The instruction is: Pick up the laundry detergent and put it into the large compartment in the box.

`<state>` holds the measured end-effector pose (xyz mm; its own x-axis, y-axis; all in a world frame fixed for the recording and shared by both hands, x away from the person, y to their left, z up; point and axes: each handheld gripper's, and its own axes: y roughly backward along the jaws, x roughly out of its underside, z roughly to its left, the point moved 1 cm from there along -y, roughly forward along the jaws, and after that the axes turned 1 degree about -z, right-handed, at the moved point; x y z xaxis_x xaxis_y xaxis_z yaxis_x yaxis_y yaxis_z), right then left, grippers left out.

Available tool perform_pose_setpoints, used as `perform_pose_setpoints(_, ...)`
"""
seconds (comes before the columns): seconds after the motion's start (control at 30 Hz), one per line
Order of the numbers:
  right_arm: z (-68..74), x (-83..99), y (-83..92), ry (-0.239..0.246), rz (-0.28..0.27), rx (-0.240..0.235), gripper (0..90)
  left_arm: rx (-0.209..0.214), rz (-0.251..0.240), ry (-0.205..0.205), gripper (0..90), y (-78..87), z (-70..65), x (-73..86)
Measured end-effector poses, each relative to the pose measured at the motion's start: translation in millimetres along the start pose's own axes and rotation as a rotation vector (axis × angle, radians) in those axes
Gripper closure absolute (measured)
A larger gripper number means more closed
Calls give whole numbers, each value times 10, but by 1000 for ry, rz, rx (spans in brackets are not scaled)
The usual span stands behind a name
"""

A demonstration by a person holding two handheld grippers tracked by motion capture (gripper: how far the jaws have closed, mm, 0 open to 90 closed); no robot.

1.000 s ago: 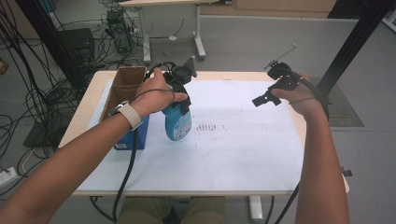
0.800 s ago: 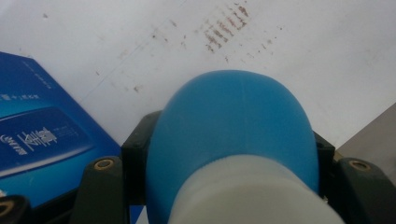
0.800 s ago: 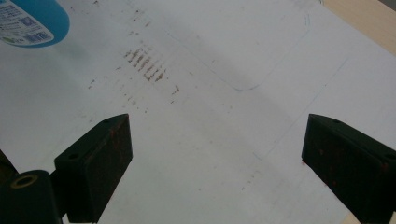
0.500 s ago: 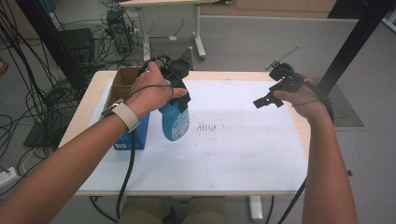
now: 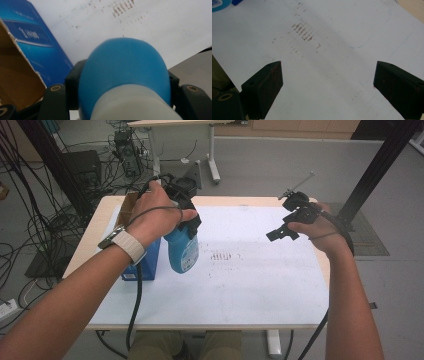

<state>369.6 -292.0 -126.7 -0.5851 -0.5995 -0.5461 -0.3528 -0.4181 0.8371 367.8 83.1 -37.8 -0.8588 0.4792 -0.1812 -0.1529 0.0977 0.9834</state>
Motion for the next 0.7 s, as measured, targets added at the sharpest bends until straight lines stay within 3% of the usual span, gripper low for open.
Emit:
perform_pose_setpoints(0.5,33,-20,87,12,-6,15,85,12,-10,114,389,358,136,56)
perform_pose_setpoints(0.7,48,-55,81,27,-19,8,85,-4,0,146,389,475,134,42)
